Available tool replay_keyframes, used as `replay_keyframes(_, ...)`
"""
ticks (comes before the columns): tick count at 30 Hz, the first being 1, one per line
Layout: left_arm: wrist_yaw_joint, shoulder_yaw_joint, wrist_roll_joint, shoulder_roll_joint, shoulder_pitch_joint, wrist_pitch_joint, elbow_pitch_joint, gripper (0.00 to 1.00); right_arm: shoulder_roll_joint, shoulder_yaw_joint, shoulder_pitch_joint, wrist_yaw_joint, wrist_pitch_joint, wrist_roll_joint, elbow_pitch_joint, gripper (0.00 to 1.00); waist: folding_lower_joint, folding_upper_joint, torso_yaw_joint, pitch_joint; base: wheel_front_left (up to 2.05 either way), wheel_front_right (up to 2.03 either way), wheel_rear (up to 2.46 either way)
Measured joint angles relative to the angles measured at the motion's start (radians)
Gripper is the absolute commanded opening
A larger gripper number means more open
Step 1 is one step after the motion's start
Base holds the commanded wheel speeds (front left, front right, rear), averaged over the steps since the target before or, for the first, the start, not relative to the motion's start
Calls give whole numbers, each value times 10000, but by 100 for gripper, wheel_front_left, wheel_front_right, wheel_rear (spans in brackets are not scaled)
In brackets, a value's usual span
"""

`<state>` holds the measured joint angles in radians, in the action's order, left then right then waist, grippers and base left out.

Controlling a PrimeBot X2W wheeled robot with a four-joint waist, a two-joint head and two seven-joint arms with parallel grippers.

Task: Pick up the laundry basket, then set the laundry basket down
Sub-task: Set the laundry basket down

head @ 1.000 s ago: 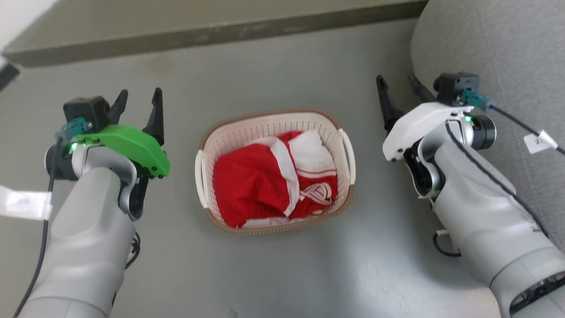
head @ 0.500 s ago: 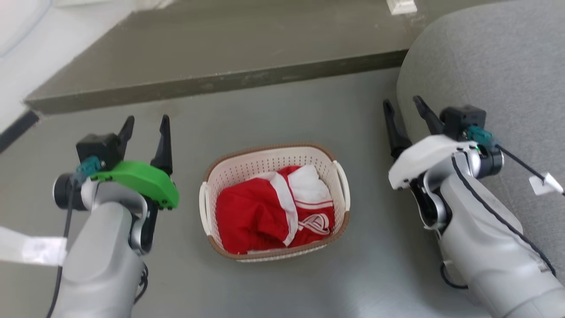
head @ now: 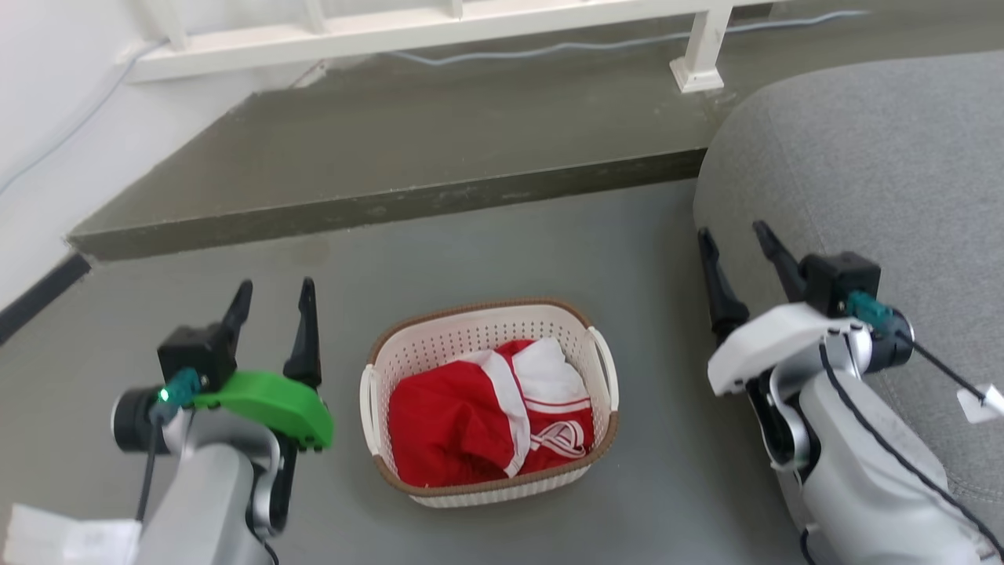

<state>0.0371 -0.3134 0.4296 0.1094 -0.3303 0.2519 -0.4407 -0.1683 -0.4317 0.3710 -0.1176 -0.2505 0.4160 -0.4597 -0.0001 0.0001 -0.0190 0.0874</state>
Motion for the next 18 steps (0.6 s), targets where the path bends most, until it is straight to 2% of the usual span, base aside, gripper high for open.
replay_keyframes(18, 443, 253, -384, -17, 2104, 0, 1960, 100, -42, 454, -1931, -73, 0, -663, 1354, 100, 0, 0, 32, -621, 0, 0, 0)
